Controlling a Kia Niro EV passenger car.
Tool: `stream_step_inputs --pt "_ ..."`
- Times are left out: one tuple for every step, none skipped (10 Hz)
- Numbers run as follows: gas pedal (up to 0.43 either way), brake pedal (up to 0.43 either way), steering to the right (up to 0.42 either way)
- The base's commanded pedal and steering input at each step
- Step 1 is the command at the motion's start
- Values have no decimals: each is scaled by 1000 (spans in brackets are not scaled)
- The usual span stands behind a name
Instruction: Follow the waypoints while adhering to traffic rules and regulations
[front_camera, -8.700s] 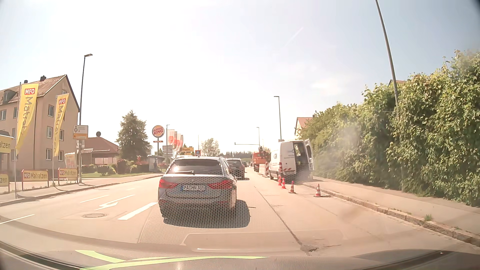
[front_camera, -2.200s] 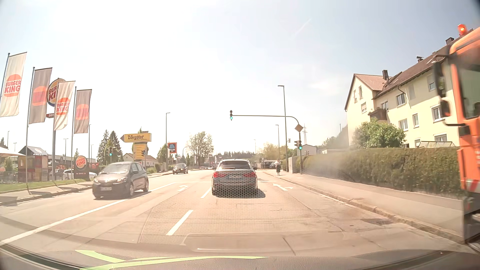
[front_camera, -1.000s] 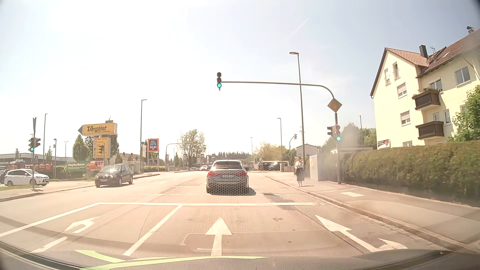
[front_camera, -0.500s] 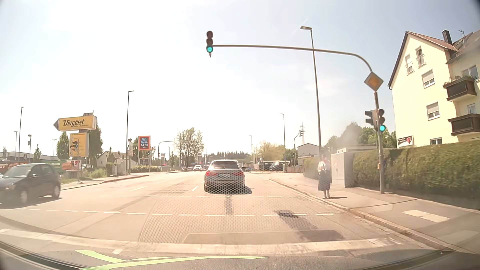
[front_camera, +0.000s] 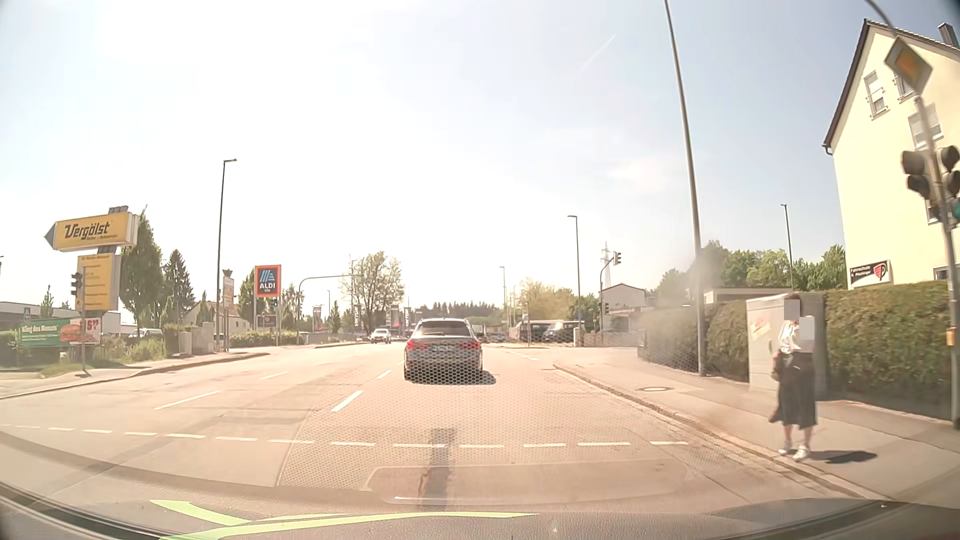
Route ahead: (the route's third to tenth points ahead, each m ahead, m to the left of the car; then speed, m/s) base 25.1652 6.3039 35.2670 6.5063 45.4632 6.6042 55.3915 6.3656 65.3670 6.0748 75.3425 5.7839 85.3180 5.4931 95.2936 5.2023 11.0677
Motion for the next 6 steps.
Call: stream_step_inputs --pt "197 0 0" --pt "197 0 -1" --pt "197 0 -1" --pt "209 0 -1" --pt "209 0 -1" --pt "209 0 -3"
